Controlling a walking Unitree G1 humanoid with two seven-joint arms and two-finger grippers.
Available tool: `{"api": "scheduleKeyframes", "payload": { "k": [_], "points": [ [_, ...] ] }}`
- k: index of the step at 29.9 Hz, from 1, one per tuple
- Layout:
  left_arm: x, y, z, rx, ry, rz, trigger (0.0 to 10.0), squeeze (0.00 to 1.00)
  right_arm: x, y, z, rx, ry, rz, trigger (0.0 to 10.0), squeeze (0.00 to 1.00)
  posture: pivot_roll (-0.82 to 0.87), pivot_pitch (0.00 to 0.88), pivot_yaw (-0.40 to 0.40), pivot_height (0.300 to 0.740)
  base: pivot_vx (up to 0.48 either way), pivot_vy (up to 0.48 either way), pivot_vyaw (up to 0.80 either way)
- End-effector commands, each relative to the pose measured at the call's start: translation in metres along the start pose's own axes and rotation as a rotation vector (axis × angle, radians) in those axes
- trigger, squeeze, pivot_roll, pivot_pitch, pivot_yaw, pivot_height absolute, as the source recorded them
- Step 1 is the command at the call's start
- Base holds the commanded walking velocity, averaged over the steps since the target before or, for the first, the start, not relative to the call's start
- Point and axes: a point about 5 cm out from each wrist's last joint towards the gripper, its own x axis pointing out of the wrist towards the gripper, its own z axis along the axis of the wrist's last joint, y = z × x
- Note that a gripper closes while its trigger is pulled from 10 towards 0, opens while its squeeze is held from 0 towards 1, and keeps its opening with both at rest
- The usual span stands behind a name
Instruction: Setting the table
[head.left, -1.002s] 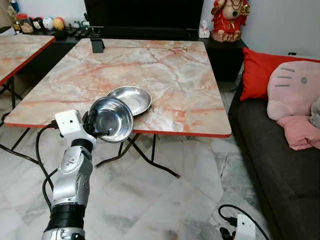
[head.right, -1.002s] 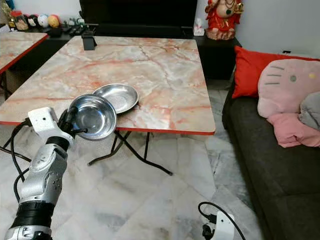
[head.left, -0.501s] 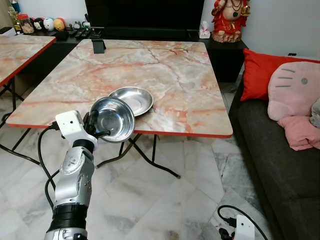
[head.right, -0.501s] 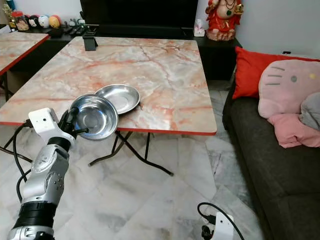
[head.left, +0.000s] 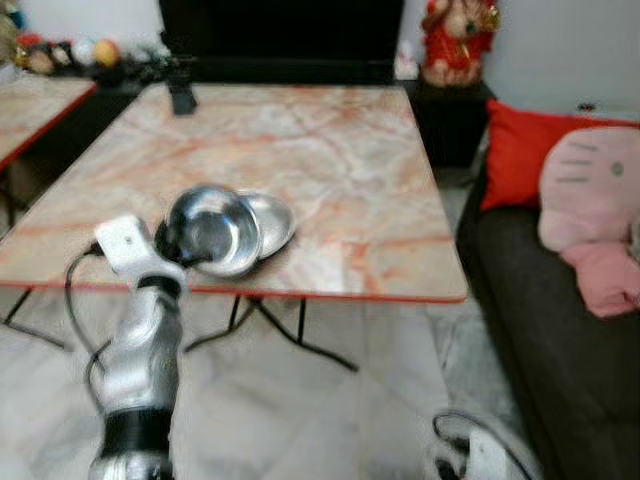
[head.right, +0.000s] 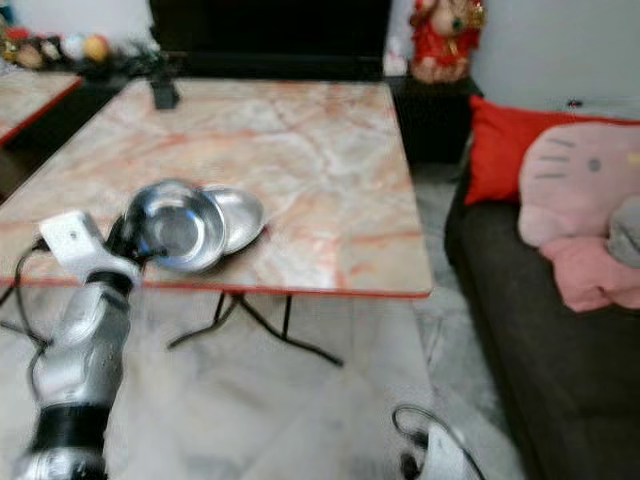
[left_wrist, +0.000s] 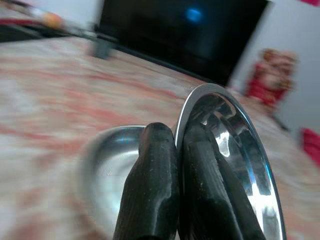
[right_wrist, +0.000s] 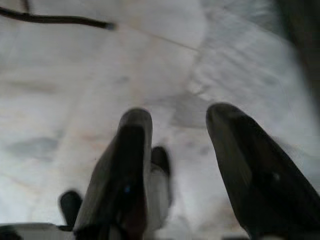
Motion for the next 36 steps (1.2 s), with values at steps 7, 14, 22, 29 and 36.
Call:
{"api": "scheduleKeyframes", "payload": {
  "k": [7,14,22,29,36],
  "points": [
    [0.003,0.003,0.019,0.000,-0.070,-0.006,10.0,0.00,0.001,0.008,0.000,-0.007,-0.008,0.019,10.0,0.00,0.03,0.000,-0.019,0.740,0.341,0.000,0.00],
    [0.001,0.005,0.015,-0.014,-0.057,0.002,10.0,0.00,0.000,0.009,-0.004,0.007,-0.003,0.018,10.0,0.00,0.02,0.000,0.000,0.740,0.034,0.000,0.00],
    [0.002,0.017,0.029,-0.017,-0.092,0.056,10.0,0.00,0.001,0.009,0.002,0.003,-0.031,0.000,10.0,0.00,-0.05,0.000,0.004,0.740,0.000,0.000,0.00],
    [-0.012,0.068,0.026,0.122,-0.032,0.194,10.0,0.00,0.001,0.014,0.011,-0.004,-0.111,0.040,10.0,0.00,-0.01,0.000,0.034,0.740,0.000,0.000,0.00],
    [0.020,0.052,0.053,0.105,-0.130,0.123,10.0,0.00,0.003,0.008,0.016,-0.045,-0.079,-0.012,10.0,0.00,0.04,0.000,-0.023,0.740,0.000,0.000,0.00]
  ]
}}
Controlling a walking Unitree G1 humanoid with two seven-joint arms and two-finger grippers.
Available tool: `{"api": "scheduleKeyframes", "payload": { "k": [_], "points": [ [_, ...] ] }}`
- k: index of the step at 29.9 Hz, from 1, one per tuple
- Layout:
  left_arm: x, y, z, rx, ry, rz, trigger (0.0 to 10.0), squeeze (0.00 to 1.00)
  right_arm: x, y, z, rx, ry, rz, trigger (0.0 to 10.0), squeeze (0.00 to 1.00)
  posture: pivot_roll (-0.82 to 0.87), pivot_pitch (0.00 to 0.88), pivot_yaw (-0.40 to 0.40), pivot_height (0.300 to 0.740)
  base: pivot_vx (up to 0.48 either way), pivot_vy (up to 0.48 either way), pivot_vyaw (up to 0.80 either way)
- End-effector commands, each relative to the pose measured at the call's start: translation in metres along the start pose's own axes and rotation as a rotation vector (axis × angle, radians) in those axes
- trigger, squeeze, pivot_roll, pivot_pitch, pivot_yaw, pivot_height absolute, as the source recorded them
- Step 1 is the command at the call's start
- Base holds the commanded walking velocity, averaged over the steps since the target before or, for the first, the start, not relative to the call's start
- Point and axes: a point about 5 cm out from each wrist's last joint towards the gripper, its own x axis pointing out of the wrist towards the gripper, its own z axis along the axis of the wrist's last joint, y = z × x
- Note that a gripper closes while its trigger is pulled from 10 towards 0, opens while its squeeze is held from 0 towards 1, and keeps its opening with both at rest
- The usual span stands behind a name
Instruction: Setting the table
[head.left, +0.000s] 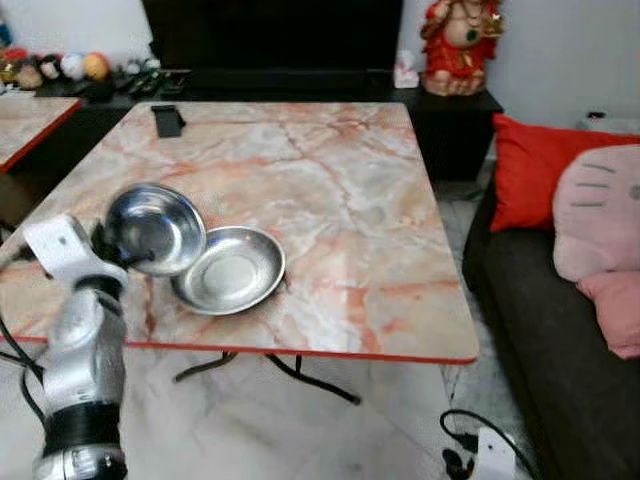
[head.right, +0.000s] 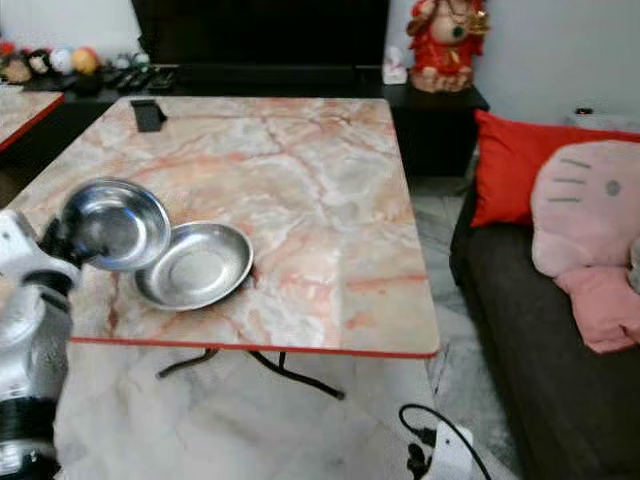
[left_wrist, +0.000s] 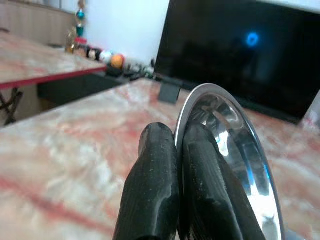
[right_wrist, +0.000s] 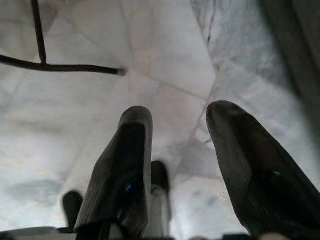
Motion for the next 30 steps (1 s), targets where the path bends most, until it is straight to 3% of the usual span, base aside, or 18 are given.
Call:
{"api": "scheduleKeyframes", "payload": {
  "k": [1,2,3,5,7,11,14,17,23,30],
  "points": [
    [0.005,-0.024,0.002,-0.023,-0.022,-0.078,10.0,0.00,0.001,0.002,0.000,-0.026,0.011,0.004,10.0,0.00,0.03,0.000,-0.021,0.740,0.000,0.000,0.00],
    [0.005,-0.028,0.002,-0.023,-0.023,-0.088,10.0,0.00,0.001,0.002,0.002,-0.036,0.008,0.007,10.0,0.00,0.03,0.000,-0.021,0.740,0.000,0.000,0.00],
    [0.002,-0.036,-0.004,-0.053,-0.010,-0.097,10.0,0.00,0.007,-0.017,0.037,-0.042,-0.095,-0.002,10.0,0.00,0.02,0.000,-0.014,0.740,0.000,0.000,0.00],
    [-0.001,-0.040,-0.010,-0.117,0.015,-0.096,10.0,0.00,0.008,-0.026,0.053,-0.035,-0.141,-0.006,10.0,0.00,0.00,0.000,-0.011,0.740,0.000,0.000,0.00],
    [-0.002,-0.043,-0.016,-0.200,0.053,-0.093,10.0,0.00,0.008,-0.026,0.053,-0.014,-0.145,-0.007,10.0,0.00,0.00,0.000,-0.008,0.740,0.000,0.000,0.00],
    [0.004,-0.048,-0.021,-0.322,0.122,-0.103,10.0,0.00,0.010,-0.002,0.051,0.018,-0.155,0.023,10.0,0.00,0.01,0.000,-0.006,0.740,0.000,0.000,0.00],
    [0.011,-0.048,-0.021,-0.332,0.169,-0.121,10.0,0.00,0.009,0.010,0.036,0.035,-0.118,0.044,10.0,0.00,0.00,0.000,0.019,0.740,0.000,0.000,0.00],
    [0.011,-0.043,-0.021,-0.284,0.184,-0.109,10.0,0.00,0.007,0.011,0.026,0.045,-0.089,0.050,10.0,0.00,0.01,0.000,0.023,0.740,0.000,0.000,0.00],
    [0.008,-0.035,-0.023,-0.277,0.210,-0.068,10.0,0.00,0.005,0.009,0.017,0.051,-0.055,0.045,10.0,0.00,0.01,0.000,0.034,0.740,0.000,0.000,0.00],
    [0.002,-0.029,-0.042,-0.293,0.312,-0.027,10.0,0.00,0.004,0.010,0.012,0.052,-0.029,0.031,10.0,0.00,0.00,0.000,0.029,0.740,0.000,0.000,0.00]
  ]
}}
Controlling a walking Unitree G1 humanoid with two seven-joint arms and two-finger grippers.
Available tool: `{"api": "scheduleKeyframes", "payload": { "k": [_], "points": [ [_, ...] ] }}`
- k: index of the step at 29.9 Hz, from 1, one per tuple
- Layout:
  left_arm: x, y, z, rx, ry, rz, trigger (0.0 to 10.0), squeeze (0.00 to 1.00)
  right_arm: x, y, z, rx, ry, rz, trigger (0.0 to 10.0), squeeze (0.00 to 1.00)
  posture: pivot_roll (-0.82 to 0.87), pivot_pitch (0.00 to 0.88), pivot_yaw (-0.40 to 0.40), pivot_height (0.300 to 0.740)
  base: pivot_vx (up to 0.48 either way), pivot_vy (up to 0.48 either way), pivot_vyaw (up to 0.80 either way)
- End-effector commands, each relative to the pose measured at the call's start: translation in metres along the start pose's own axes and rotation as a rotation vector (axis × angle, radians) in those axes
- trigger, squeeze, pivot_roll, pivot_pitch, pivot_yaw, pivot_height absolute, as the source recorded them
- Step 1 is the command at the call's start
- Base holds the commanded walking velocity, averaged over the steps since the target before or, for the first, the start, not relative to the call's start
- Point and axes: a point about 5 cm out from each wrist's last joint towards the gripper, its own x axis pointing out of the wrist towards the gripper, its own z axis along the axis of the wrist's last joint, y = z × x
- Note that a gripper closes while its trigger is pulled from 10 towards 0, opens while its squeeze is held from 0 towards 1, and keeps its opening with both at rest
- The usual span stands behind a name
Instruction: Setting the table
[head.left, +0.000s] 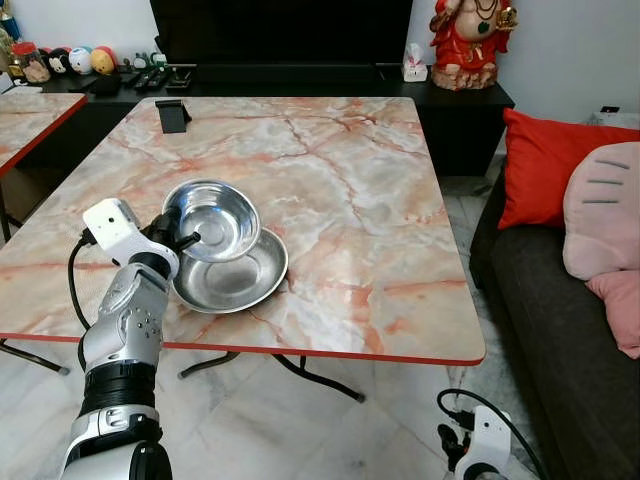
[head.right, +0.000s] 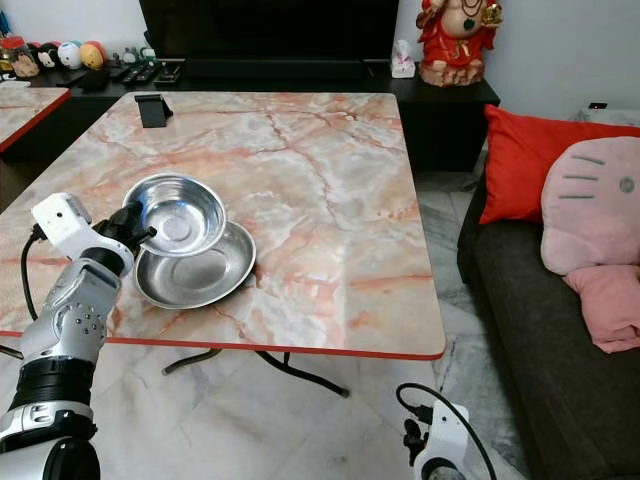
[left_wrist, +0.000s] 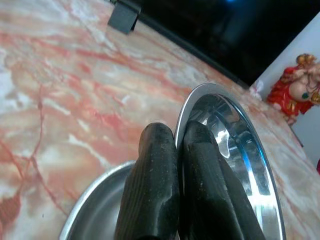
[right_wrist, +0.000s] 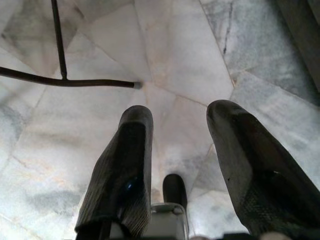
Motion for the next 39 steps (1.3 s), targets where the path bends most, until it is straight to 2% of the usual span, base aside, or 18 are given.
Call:
{"api": "scheduleKeyframes", "payload": {
  "k": [1,12,16,29,39],
  "points": [
    [-0.001,0.007,-0.007,-0.025,0.040,0.041,10.0,0.00,-0.001,-0.001,-0.005,0.004,0.023,-0.008,10.0,0.00,0.00,0.000,0.029,0.740,0.000,0.000,0.00],
    [0.003,0.006,-0.016,-0.026,0.084,0.081,10.0,0.00,-0.002,-0.005,-0.006,0.011,0.023,-0.022,10.0,0.00,-0.01,0.000,0.025,0.740,0.000,0.000,0.00],
    [0.004,0.004,-0.019,-0.071,0.105,0.091,10.0,0.00,-0.002,-0.003,-0.006,0.013,0.018,-0.017,10.0,0.00,-0.01,0.000,0.027,0.740,0.000,0.000,0.00],
    [0.005,-0.003,-0.028,-0.071,0.148,0.088,10.0,0.00,-0.002,0.000,-0.005,0.018,0.014,-0.007,10.0,0.00,-0.01,0.000,0.029,0.740,0.000,0.000,0.00],
    [0.002,-0.001,-0.030,-0.054,0.168,0.108,10.0,0.00,-0.002,0.000,-0.006,0.015,0.016,-0.005,10.0,0.00,-0.01,0.000,0.030,0.740,0.000,0.000,0.00]
  ]
}}
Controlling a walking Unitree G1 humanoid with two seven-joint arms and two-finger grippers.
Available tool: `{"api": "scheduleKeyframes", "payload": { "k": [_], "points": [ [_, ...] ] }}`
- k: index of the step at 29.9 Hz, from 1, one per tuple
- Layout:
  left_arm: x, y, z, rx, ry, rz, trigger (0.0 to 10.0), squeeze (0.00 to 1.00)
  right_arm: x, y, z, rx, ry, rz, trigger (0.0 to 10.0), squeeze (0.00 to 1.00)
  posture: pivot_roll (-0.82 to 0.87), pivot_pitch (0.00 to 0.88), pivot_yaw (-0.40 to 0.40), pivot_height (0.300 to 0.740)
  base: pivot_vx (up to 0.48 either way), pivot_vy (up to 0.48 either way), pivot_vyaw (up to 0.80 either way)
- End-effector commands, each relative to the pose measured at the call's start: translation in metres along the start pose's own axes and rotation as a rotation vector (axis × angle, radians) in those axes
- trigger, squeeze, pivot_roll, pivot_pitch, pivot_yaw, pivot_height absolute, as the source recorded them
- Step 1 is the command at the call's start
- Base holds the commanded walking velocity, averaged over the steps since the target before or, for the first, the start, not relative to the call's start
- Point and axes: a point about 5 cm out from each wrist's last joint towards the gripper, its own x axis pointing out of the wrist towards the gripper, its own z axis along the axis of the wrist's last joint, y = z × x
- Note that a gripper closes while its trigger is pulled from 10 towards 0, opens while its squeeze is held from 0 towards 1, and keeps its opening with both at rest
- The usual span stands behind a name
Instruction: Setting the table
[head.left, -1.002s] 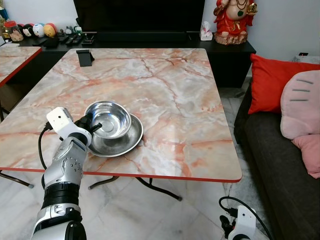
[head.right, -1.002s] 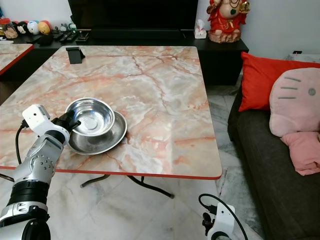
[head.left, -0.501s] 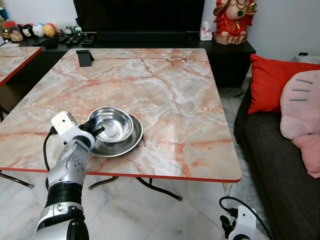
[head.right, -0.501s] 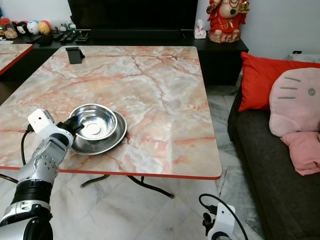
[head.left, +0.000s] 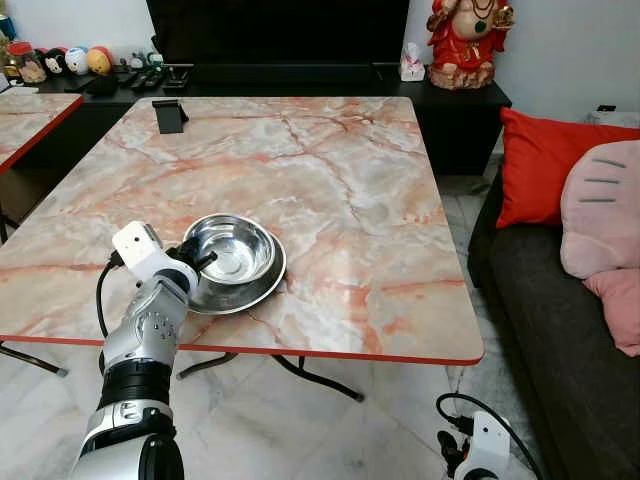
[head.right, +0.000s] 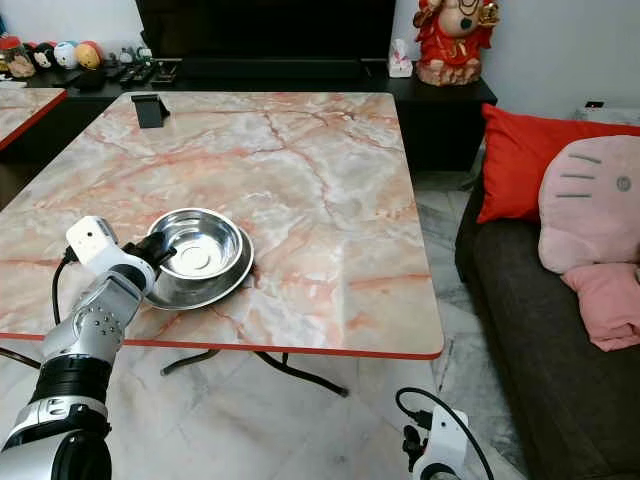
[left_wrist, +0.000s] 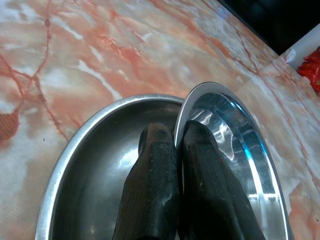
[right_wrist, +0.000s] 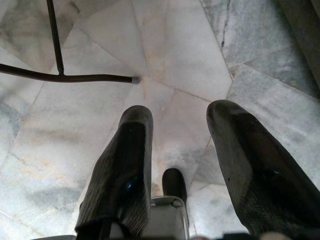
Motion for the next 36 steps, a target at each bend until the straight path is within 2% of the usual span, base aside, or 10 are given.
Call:
{"api": "scheduleKeyframes", "payload": {
  "k": [1,10,22,34,35,36],
  "points": [
    [-0.002,0.002,0.001,0.009,0.005,0.015,10.0,0.00,-0.001,-0.001,-0.001,0.008,0.004,-0.004,10.0,0.00,-0.01,0.000,0.030,0.740,0.000,0.000,0.00],
    [-0.014,0.007,0.002,0.019,0.014,0.038,10.0,0.00,0.000,0.001,-0.003,0.002,0.013,0.003,10.0,0.00,0.00,0.000,0.028,0.740,0.000,0.000,0.00],
    [-0.015,0.005,-0.011,0.026,0.090,0.027,10.0,0.00,-0.001,0.001,-0.006,0.001,0.031,0.003,10.0,0.00,0.00,0.000,0.029,0.740,0.000,0.000,0.00],
    [-0.017,0.008,-0.013,0.027,0.102,0.042,10.0,0.00,-0.003,0.000,-0.010,0.000,0.048,0.002,10.0,0.00,0.00,0.000,0.027,0.740,0.000,0.000,0.00],
    [-0.017,0.008,-0.014,0.029,0.103,0.040,10.0,0.33,-0.003,0.000,-0.010,0.000,0.049,0.002,10.0,0.00,0.00,0.000,0.027,0.740,0.000,0.000,0.00],
    [-0.017,0.007,-0.014,0.031,0.104,0.038,10.0,0.98,-0.003,-0.001,-0.010,0.001,0.050,0.002,10.0,0.00,0.00,0.000,0.027,0.740,0.000,0.000,0.00]
  ]
}}
